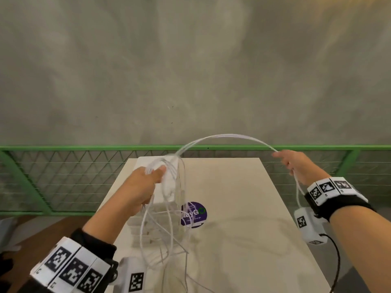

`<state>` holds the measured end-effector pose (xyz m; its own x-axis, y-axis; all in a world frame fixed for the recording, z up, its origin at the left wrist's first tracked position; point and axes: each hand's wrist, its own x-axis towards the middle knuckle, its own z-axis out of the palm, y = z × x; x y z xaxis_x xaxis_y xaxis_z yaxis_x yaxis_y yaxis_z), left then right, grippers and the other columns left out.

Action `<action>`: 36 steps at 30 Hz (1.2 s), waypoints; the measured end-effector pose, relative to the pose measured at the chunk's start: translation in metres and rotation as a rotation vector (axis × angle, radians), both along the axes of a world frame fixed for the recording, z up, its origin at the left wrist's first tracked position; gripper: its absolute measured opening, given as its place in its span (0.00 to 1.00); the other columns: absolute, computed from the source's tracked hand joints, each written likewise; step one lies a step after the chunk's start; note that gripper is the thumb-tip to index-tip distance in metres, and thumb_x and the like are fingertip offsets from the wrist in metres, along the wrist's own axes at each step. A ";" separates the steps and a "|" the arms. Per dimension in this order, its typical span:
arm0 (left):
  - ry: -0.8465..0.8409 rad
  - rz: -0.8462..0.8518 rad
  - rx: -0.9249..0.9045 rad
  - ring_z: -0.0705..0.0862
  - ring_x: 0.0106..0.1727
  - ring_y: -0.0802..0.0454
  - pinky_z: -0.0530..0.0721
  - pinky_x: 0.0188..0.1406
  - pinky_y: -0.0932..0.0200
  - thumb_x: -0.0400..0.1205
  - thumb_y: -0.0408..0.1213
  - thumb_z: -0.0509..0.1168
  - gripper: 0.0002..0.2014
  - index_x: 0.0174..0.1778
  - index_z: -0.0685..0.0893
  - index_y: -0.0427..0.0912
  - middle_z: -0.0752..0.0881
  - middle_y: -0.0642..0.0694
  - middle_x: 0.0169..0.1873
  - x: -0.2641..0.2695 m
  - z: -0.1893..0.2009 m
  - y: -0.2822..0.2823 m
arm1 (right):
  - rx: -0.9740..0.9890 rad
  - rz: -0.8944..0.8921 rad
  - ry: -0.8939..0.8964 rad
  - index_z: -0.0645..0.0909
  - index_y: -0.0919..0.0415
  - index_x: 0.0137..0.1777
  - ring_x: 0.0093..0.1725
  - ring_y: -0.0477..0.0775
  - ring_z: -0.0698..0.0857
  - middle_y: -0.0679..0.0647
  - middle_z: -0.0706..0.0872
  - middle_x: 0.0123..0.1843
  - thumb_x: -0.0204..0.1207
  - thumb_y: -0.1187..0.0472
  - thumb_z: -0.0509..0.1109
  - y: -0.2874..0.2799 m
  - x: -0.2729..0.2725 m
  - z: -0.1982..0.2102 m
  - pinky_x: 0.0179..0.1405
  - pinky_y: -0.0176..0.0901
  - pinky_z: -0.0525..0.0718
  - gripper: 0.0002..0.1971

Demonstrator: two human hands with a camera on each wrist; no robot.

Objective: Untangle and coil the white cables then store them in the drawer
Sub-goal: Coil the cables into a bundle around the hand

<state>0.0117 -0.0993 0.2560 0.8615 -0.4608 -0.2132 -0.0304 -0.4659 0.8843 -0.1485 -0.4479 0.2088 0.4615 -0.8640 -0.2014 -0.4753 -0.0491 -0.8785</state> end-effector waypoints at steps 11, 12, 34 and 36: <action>-0.248 -0.187 0.062 0.66 0.24 0.54 0.67 0.25 0.61 0.86 0.47 0.53 0.13 0.45 0.82 0.52 0.83 0.52 0.47 -0.015 0.021 -0.011 | -0.346 -0.013 0.132 0.82 0.68 0.52 0.56 0.63 0.80 0.64 0.84 0.51 0.80 0.56 0.59 0.025 0.042 -0.021 0.55 0.54 0.77 0.16; -0.215 -0.203 0.036 0.65 0.23 0.54 0.66 0.24 0.62 0.86 0.46 0.54 0.13 0.44 0.82 0.51 0.83 0.52 0.46 -0.015 0.022 -0.014 | -0.395 0.060 0.152 0.81 0.65 0.53 0.61 0.62 0.79 0.62 0.84 0.54 0.80 0.53 0.59 0.038 0.050 -0.016 0.55 0.52 0.76 0.17; 0.074 -0.401 -0.084 0.59 0.20 0.59 0.62 0.20 0.67 0.87 0.44 0.51 0.17 0.36 0.76 0.44 0.63 0.55 0.19 -0.003 -0.022 0.008 | -0.251 0.281 -0.324 0.81 0.57 0.30 0.12 0.41 0.60 0.43 0.64 0.08 0.71 0.53 0.73 0.047 0.059 0.077 0.15 0.31 0.58 0.12; 0.055 -0.409 -0.069 0.60 0.22 0.59 0.63 0.23 0.67 0.87 0.44 0.52 0.16 0.37 0.78 0.44 0.64 0.54 0.21 -0.001 -0.026 0.010 | -0.218 0.284 -0.317 0.81 0.58 0.31 0.16 0.43 0.60 0.43 0.63 0.10 0.73 0.54 0.72 0.044 0.058 0.070 0.16 0.32 0.58 0.11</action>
